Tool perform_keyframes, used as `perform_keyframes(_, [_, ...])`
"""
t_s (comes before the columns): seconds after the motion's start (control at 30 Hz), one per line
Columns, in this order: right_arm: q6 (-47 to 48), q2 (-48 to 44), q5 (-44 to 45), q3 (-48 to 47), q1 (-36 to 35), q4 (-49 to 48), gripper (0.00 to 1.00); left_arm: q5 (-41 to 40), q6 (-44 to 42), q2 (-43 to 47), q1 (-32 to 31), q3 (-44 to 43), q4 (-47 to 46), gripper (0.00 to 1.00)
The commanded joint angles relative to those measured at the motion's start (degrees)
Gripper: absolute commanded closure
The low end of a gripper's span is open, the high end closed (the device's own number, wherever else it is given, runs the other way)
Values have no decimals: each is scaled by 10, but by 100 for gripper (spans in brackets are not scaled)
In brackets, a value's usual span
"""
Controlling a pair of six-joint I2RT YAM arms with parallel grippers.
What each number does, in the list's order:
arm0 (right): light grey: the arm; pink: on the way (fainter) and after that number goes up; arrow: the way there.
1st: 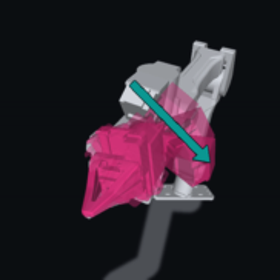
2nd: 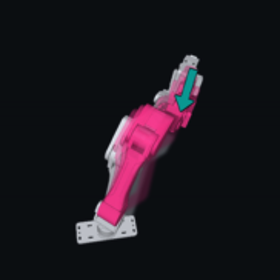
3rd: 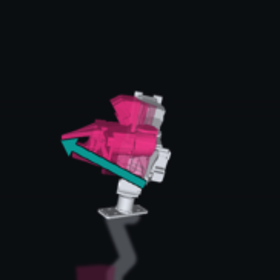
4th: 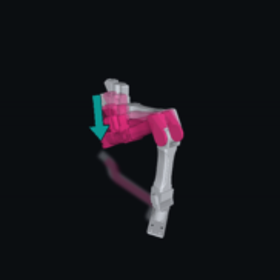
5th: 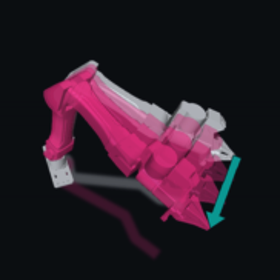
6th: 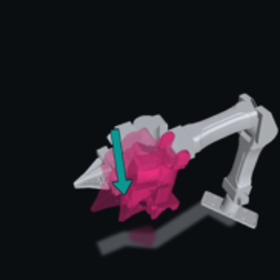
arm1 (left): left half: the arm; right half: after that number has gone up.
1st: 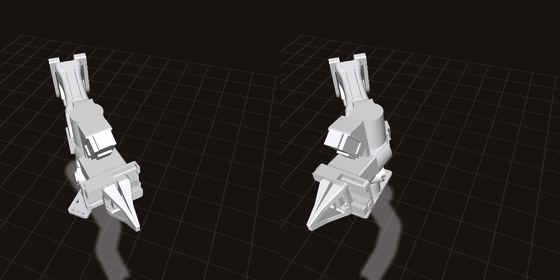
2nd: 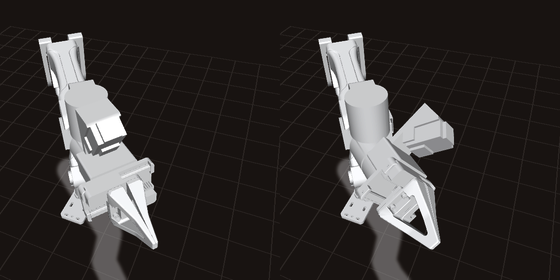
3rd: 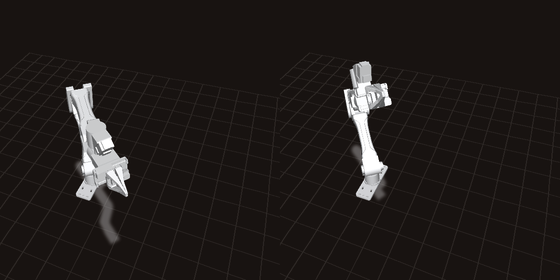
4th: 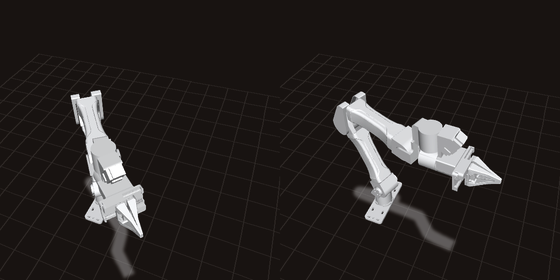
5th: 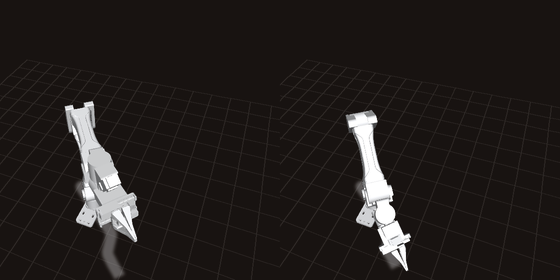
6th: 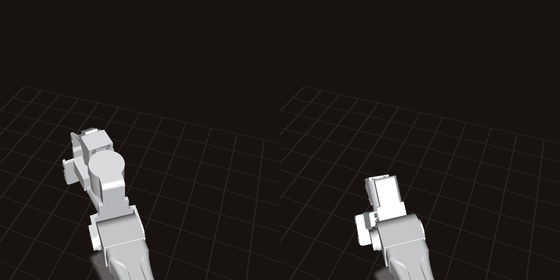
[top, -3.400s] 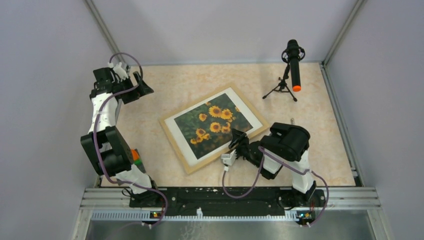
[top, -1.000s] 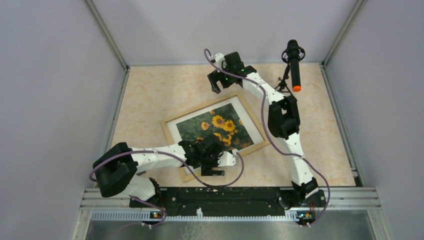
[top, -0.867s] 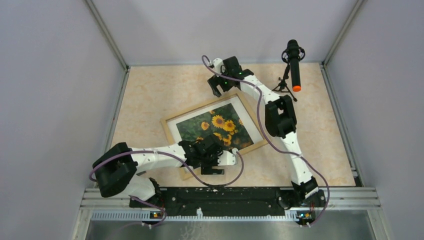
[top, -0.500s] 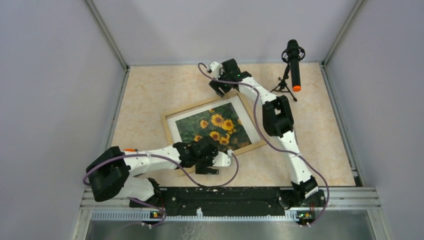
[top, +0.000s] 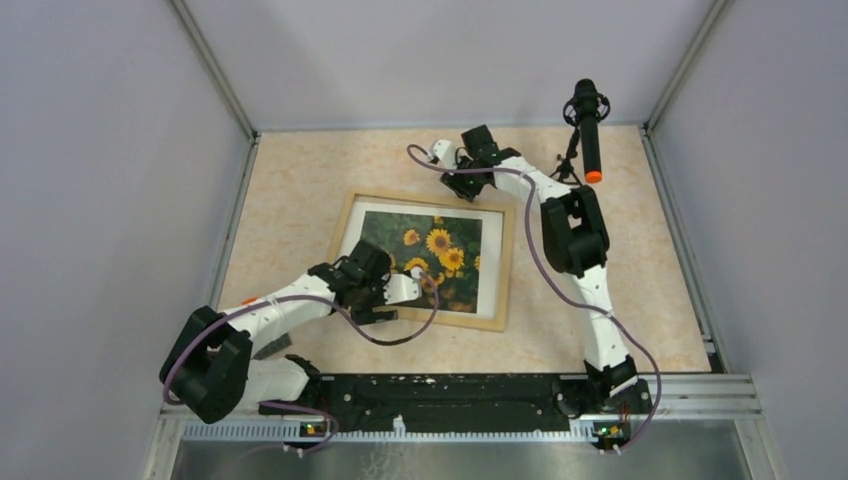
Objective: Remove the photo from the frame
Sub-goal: Adjust the photo frame at the center of the board.
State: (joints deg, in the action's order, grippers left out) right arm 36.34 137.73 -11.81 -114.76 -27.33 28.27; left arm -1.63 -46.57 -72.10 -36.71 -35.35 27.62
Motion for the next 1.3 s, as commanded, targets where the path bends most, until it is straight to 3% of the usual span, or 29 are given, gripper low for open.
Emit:
perform_keyframes(0.0, [4,-32,-27,62,6,126,60,-33,-92,-27,66,13,-40,1])
perform_keyframes(0.3, [-19,-147,-58,233,20,136,60,11,-114,-152,195,-81,-102,1])
perform_keyframes(0.7, [-78,-281,-140,439,2,140,61,67,-48,-308,201,-242,-124,1])
perform_keyframes(1.03, [-110,-322,-164,492,-36,118,59,124,10,-397,195,-372,-72,1])
perform_keyframes(1.27, [-138,-329,-115,468,2,111,55,162,82,-363,235,-385,-2,1])
